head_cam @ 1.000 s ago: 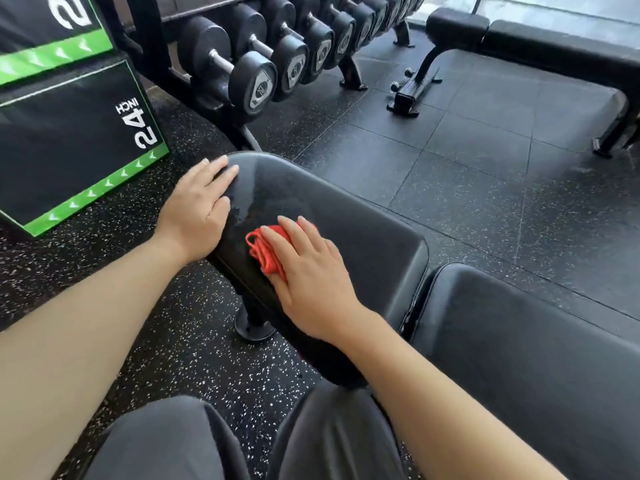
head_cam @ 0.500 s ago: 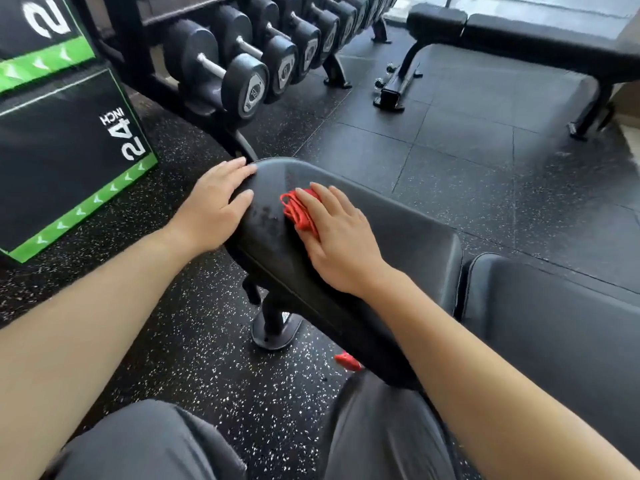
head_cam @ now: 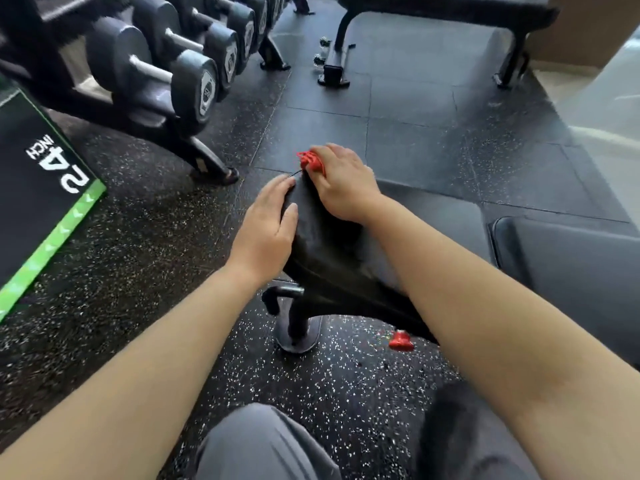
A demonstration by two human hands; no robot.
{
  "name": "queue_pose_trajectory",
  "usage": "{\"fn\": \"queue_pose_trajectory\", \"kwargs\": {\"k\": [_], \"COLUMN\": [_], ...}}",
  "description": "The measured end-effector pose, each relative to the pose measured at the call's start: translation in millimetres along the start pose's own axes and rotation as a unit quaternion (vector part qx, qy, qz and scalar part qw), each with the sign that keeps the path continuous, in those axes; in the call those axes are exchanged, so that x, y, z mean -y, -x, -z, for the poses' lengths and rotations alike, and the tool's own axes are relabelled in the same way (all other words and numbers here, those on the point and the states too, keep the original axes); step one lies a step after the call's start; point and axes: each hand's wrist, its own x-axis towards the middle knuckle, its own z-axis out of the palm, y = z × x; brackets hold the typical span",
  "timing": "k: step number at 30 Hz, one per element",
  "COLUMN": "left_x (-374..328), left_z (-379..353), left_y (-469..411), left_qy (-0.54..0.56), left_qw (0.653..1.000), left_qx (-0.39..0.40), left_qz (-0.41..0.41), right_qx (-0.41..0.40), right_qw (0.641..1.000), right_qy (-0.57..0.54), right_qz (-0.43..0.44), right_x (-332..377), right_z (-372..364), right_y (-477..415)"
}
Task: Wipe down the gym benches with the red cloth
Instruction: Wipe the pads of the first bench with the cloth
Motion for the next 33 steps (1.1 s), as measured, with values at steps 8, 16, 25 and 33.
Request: {"fn": "queue_pose_trajectory", "kwargs": {"k": [8, 16, 25, 33], "left_x": [-4, 9, 1, 1], "left_z": [1, 42, 50, 71], "left_y": [1, 31, 61, 71], "left_qy": [0.006, 0.035, -0.015, -0.004], "left_qw": [1.000, 0.999, 0.993, 0.988], "left_qx": [0.005, 0.004, -0.013, -0.019], "left_qz": [0.012, 0.022, 0.114, 0.154], "right_qx": [-0.012, -0.020, 0.010, -0.046], "right_qw": [0.997, 0.995, 0.995, 0.962], "right_qy": [-0.012, 0.002, -0.002, 0.098], "right_qz": [0.081, 0.094, 0.103, 0.249], "right_x": [0, 17, 29, 35], "right_z": [8, 0, -5, -12], "right_y": [115, 82, 10, 145]}}
